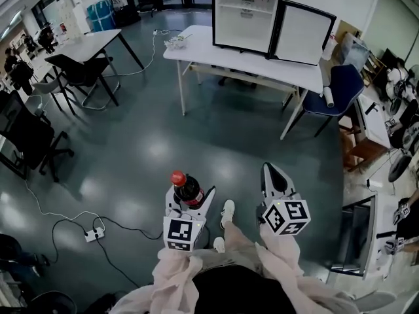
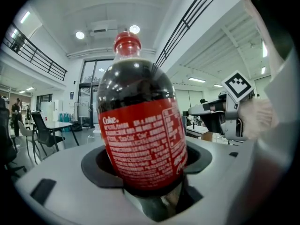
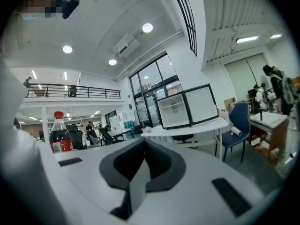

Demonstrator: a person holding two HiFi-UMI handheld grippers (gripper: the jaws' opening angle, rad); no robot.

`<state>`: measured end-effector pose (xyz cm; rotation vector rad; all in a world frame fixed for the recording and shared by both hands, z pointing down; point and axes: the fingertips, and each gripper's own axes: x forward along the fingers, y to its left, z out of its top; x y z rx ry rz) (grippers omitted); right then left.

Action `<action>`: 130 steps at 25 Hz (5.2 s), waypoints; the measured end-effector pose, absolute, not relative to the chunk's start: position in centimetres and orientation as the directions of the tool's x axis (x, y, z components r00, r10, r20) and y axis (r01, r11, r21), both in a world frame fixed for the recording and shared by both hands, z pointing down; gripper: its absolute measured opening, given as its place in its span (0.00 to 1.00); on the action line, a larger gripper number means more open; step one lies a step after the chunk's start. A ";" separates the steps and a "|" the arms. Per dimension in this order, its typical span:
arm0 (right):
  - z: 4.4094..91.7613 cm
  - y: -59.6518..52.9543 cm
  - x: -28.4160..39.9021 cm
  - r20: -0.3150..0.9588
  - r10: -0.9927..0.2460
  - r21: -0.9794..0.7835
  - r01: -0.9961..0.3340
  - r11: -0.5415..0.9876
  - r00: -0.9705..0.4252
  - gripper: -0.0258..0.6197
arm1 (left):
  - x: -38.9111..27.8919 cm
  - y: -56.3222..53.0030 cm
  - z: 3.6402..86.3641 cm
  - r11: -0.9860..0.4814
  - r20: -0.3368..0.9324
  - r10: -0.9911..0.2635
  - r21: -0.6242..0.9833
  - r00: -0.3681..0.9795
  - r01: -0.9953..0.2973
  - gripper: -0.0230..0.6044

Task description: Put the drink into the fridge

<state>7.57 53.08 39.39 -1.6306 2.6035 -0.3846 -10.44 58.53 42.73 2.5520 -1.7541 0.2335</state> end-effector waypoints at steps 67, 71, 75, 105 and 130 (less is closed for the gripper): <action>43.5 20.3 11.0 0.187 -0.878 -0.338 -0.868 0.364 -0.441 0.06 | -7.2 25.1 44.7 -0.361 0.211 -0.916 -0.059 0.342 -0.931 0.58; 43.5 18.3 10.9 0.184 -0.880 -0.340 -0.869 0.361 -0.438 0.06 | -7.1 22.8 44.6 -0.368 0.205 -0.914 -0.060 0.350 -0.928 0.58; 43.3 15.8 10.5 0.191 -0.876 -0.332 -0.869 0.367 -0.443 0.06 | -7.2 20.1 44.5 -0.377 0.203 -0.909 -0.032 0.363 -0.926 0.57; 40.0 -4.5 6.1 0.174 -0.911 -0.285 -0.904 0.318 -0.375 0.06 | -12.2 -1.0 41.8 -0.448 0.186 -0.882 -0.053 0.432 -0.892 0.57; 42.8 -10.2 3.7 0.228 -0.910 -0.301 -0.914 0.273 -0.347 0.06 | -13.9 -6.8 43.8 -0.490 0.199 -0.855 0.000 0.480 -0.872 0.57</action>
